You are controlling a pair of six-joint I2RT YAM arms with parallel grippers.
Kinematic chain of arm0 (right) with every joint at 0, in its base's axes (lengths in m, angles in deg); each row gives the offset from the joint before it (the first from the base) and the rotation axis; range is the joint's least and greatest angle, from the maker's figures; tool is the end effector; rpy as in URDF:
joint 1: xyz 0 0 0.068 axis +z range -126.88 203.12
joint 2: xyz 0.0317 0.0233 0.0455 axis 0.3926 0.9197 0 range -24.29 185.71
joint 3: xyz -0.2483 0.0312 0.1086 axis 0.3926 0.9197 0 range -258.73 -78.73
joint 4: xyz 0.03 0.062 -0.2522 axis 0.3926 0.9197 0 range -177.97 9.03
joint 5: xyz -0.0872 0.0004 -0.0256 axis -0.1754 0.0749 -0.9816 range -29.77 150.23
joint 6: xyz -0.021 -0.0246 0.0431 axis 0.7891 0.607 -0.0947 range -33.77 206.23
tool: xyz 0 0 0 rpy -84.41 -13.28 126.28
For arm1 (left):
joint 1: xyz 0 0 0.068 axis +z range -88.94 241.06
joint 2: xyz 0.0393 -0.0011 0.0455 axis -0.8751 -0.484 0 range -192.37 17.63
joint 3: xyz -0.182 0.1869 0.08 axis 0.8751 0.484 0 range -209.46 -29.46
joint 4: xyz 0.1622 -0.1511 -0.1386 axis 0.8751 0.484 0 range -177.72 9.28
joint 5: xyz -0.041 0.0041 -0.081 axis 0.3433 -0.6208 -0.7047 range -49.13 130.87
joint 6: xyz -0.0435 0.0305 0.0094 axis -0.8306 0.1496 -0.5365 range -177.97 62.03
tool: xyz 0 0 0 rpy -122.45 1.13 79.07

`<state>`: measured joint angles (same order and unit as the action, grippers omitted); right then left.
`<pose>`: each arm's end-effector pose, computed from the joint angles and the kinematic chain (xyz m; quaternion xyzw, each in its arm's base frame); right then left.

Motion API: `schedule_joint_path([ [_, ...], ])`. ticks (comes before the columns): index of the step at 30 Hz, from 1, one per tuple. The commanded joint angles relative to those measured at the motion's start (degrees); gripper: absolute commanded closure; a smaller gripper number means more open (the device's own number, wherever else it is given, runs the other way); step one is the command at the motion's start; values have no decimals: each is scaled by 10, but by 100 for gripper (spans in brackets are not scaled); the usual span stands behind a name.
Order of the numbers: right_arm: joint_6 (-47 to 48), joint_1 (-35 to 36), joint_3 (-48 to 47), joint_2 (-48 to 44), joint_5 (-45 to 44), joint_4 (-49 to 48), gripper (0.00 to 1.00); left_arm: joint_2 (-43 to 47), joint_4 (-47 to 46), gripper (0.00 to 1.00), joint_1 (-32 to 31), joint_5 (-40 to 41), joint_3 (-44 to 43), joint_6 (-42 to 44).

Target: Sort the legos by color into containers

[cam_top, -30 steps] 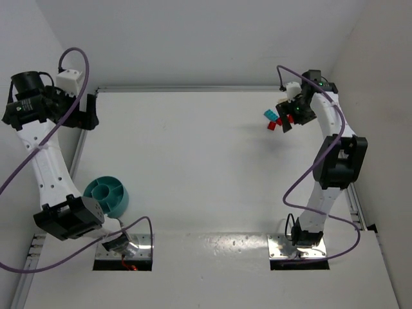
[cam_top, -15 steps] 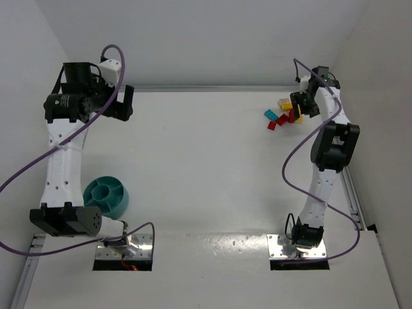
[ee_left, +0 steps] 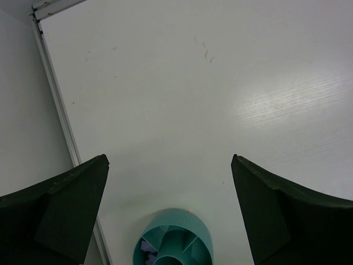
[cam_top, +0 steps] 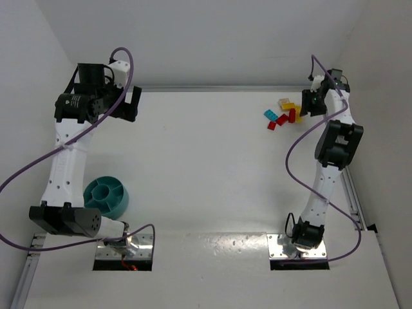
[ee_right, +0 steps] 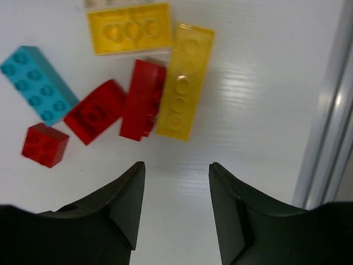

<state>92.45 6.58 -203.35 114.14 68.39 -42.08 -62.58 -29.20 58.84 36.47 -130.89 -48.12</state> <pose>0.5046 -0.1445 0.1941 0.0681 0.9606 0.0159 0.2690 0.2686 -0.0131 0.4519 0.1110 0.8887 -0.0048 0.4448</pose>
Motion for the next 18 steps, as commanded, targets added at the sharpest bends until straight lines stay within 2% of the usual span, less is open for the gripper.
schedule_joint_path([
  [1, 66, 24, -5, -37, 130, -19, 50, 7, -18, 0, -11, 17, 12, -12],
  [4, 108, 59, 8, -53, 156, -10, 45, 7, -18, 0, -11, 17, 23, -18],
  [6, 120, 78, 8, -47, 141, -4, 39, 7, -18, 0, -17, 22, 23, -18],
  [8, 126, 100, -18, -30, 127, 3, 29, 7, -18, 0, -17, 22, 23, -18],
  [10, 121, 107, -49, -4, 120, 3, 24, 7, -18, 0, -23, 22, 23, -18],
  [18, 114, 119, -52, 27, 99, -36, 15, 18, -13, 0, -24, 27, 40, -18],
])
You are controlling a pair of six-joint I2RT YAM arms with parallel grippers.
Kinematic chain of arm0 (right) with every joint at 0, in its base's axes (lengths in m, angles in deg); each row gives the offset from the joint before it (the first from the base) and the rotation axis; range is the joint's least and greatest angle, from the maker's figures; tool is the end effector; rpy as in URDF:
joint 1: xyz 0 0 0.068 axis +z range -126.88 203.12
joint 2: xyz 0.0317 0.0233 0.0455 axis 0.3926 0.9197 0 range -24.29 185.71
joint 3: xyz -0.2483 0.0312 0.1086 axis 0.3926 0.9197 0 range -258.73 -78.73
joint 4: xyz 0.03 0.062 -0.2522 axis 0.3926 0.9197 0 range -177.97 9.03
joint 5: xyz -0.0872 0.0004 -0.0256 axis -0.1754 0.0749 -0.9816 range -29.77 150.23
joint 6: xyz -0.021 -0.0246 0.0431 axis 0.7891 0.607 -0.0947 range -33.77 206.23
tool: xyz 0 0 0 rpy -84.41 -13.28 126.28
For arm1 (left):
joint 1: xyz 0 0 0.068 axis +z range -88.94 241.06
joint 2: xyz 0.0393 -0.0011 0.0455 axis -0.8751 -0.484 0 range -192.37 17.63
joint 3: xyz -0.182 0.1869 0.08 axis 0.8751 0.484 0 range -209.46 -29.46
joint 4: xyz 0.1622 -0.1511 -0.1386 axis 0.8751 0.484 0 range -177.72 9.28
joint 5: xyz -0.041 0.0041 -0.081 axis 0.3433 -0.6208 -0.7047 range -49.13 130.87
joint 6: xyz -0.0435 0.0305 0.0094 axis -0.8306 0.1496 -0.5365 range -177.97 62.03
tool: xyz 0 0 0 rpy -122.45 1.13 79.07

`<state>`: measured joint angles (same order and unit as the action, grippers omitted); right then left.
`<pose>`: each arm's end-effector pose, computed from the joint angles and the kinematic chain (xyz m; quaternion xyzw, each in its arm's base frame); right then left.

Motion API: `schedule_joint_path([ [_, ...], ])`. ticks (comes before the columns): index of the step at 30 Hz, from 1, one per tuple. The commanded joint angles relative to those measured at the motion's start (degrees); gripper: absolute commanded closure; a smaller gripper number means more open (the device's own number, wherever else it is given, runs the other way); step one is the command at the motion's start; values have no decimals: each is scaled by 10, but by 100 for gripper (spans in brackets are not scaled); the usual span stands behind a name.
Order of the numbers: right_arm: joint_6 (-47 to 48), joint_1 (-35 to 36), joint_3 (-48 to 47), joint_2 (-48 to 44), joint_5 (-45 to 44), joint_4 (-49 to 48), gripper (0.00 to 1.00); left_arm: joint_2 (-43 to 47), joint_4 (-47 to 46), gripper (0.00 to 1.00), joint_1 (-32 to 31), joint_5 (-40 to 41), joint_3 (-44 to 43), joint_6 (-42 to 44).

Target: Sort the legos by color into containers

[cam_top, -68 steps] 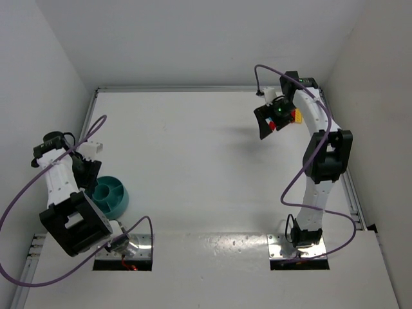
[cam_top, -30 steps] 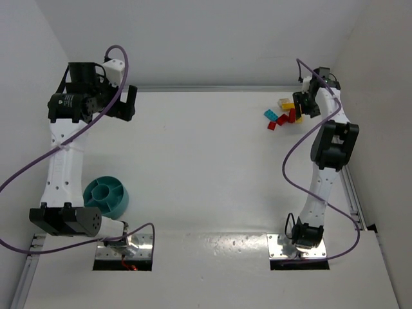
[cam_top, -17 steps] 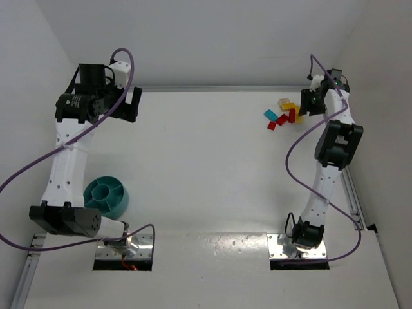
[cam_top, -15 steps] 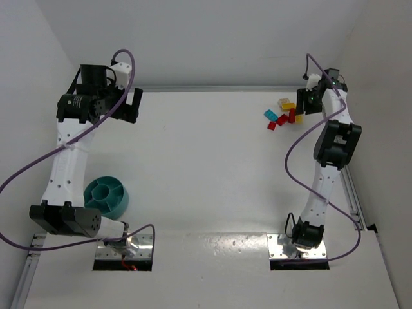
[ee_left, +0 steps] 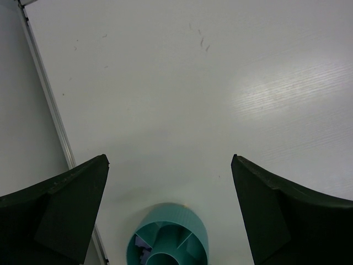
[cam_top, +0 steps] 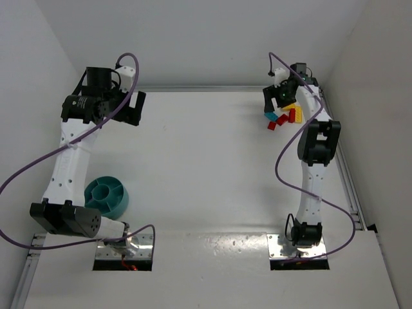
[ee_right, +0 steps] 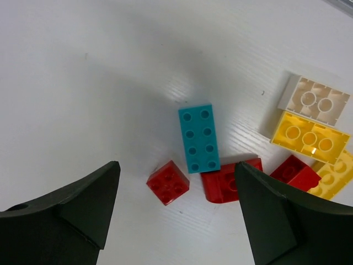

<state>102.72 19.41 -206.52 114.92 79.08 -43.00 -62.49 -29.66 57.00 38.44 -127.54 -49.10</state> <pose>0.5311 -0.0228 0.2066 -0.1522 0.9333 0.1043 0.3082 0.2723 -0.0208 0.4356 0.1109 0.8997 -0.0015 0.4222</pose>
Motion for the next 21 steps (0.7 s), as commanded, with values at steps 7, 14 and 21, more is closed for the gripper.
schedule_joint_path([
  [7, 64, -10, -37, 48, -12, -32, 13, 17, -8, 0, -10, 8, 11, -8],
  [14, 76, -10, -31, 65, 15, -51, 15, 17, -14, 0, -21, 8, 22, -13],
  [21, 81, -4, -31, 87, 15, -51, 22, 17, -14, 0, -21, 13, 27, -13],
])
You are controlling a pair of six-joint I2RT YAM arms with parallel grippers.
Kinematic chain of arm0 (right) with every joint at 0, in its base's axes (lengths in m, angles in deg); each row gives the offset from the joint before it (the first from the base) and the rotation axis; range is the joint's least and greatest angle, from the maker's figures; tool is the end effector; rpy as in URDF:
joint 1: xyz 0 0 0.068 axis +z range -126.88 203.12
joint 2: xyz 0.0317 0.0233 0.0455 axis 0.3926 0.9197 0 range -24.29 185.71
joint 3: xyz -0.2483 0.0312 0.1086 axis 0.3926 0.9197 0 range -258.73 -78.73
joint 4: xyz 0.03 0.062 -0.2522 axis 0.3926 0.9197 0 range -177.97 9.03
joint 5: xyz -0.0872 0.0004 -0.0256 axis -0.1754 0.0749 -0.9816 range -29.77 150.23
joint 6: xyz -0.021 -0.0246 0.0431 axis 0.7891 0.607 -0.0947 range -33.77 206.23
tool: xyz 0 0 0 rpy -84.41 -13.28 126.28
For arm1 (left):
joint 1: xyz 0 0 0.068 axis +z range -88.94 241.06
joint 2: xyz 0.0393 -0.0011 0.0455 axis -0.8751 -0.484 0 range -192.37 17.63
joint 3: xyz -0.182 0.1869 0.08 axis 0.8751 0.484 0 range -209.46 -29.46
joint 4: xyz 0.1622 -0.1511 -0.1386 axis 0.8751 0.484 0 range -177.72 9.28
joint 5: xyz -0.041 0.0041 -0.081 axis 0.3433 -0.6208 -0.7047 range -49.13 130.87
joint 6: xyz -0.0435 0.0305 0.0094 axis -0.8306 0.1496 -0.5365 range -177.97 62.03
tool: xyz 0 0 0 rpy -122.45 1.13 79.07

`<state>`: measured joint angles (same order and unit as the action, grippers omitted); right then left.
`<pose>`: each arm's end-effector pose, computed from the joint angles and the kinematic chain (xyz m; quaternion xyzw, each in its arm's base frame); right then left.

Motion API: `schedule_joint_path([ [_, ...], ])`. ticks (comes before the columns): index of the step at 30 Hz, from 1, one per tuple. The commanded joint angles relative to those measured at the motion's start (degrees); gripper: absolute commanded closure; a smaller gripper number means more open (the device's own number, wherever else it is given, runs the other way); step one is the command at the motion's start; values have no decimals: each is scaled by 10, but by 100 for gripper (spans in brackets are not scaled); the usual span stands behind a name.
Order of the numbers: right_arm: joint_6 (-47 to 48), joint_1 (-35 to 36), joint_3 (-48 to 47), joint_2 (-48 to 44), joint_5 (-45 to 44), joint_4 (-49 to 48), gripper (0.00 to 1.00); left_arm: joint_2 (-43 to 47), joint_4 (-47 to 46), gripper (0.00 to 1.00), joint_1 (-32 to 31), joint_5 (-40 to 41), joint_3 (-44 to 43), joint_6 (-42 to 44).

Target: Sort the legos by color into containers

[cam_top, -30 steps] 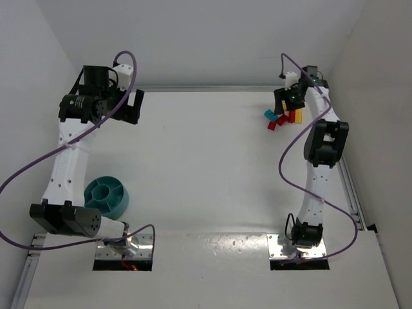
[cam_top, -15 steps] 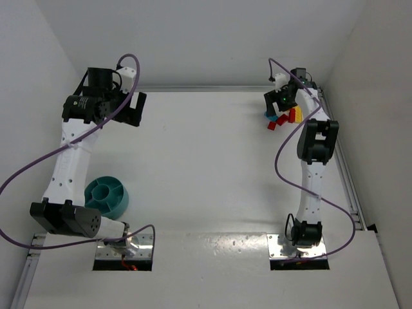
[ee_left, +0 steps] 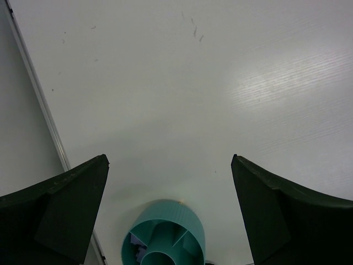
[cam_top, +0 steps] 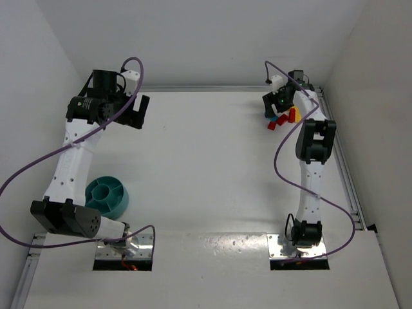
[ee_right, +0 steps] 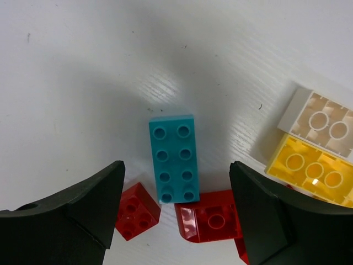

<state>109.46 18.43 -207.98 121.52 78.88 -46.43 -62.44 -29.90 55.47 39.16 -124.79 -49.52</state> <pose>0.5463 -0.0333 0.1581 -0.1968 0.9293 0.0858 0.3007 0.2743 -0.0279 0.4218 0.1178 0.9078 -0.0037 0.4025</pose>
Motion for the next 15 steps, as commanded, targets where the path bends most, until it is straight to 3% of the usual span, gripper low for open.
schedule_joint_path([
  [1, 14, 6, -16, 21, 17, -16, 24, 17, -11, 0, -6, 6, 0, -9],
  [6, 14, 6, -11, 32, 12, -16, 24, 22, -11, 0, -6, 22, 0, -19],
  [9, 20, 6, -6, 38, 12, -16, 28, 29, -11, 0, -6, 22, 5, -19],
  [15, 51, 11, 46, -3, 59, 23, 70, 54, -28, 0, 2, 28, 49, -37],
])
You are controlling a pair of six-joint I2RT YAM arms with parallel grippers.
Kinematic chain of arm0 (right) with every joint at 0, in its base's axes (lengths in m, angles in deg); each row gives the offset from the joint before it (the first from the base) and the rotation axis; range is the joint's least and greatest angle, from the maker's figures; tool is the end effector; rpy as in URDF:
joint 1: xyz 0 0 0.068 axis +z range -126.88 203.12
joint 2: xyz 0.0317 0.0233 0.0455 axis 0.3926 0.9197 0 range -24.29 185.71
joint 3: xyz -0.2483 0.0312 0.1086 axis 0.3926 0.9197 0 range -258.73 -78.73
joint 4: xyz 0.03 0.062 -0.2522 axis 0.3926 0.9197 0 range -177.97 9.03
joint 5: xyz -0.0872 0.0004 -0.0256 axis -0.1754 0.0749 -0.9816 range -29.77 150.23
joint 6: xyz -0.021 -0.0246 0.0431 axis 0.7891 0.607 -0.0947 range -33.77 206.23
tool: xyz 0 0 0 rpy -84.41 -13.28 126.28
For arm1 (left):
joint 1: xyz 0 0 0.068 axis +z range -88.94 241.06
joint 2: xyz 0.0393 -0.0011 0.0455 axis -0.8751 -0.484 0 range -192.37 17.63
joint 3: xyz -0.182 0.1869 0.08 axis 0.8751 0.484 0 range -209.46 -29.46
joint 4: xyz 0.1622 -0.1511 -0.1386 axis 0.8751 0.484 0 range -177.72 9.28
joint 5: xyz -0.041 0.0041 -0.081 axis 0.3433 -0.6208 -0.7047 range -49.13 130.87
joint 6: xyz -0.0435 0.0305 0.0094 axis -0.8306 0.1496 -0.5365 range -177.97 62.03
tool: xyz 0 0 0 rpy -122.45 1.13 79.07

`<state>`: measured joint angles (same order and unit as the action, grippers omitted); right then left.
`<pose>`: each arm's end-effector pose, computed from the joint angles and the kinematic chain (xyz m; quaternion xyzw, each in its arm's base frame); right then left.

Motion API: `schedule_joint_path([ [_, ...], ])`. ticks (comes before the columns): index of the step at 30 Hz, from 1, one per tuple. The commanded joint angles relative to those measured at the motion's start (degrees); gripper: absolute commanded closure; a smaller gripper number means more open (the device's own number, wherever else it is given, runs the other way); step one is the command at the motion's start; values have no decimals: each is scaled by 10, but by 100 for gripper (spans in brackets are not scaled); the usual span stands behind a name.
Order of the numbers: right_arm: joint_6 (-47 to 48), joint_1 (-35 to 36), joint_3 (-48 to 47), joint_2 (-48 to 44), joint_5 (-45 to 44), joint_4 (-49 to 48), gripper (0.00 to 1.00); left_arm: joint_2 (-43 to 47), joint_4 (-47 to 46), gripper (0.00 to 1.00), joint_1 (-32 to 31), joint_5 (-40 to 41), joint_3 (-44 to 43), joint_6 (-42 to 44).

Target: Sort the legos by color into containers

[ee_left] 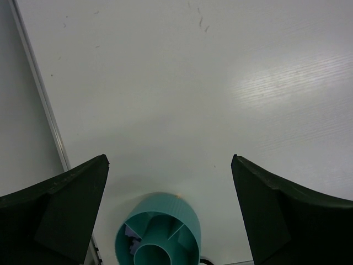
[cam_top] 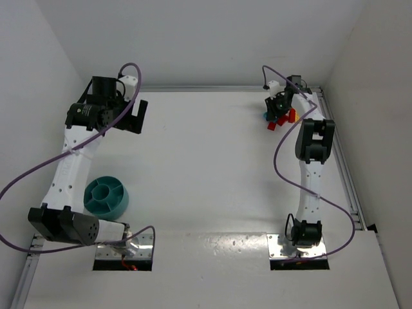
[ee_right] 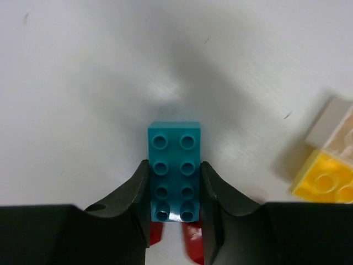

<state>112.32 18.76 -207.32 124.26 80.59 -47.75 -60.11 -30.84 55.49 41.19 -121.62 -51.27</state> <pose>0.5487 -0.0293 0.1308 -0.2239 0.9255 0.0983 0.2892 0.2659 -0.0257 0.4166 0.0966 0.9100 0.0065 0.4030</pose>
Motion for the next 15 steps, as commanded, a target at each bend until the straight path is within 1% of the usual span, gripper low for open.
schedule_joint_path([
  [1, 22, 13, 58, -69, 53, 36, 75, 39, -19, 0, 11, -1, 29, -20],
  [2, 35, 22, 100, -94, 81, 44, 83, 56, -26, 0, 20, -17, 57, -20],
  [3, 41, 29, 123, -120, 96, 49, 85, 66, -27, 0, 38, -33, 72, -26],
  [4, 41, 49, 148, -180, 123, 49, 87, 76, -32, 0, 45, -64, 100, -26],
  [5, 41, 60, 196, -212, 137, 49, 89, 87, -32, 0, 53, -85, 114, -32],
  [7, 41, 90, 237, -272, 167, 49, 91, 113, -38, 0, 73, -140, 138, -26],
  [8, 33, 126, 274, -327, 191, 49, 92, 118, -38, 0, 73, -192, 153, -26],
  [10, 3, 166, 326, -377, 211, 0, 93, 123, -32, 0, 98, -243, 166, -35],
  [11, -37, 201, 338, -397, 216, -21, 93, 123, -32, 0, 106, -298, 179, -46],
  [12, -56, 218, 347, -426, 224, -54, 93, 123, -32, 0, 114, -326, 185, -59],
  [13, -73, 235, 347, -435, 224, -69, 93, 118, -32, 0, 121, -355, 191, -65],
  [14, -108, 267, 347, -440, 224, -82, 93, 109, -32, 0, 138, -417, 202, -70],
  [15, -120, 281, 347, -440, 234, -92, 93, 109, -32, 0, 148, -451, 207, -71],
])
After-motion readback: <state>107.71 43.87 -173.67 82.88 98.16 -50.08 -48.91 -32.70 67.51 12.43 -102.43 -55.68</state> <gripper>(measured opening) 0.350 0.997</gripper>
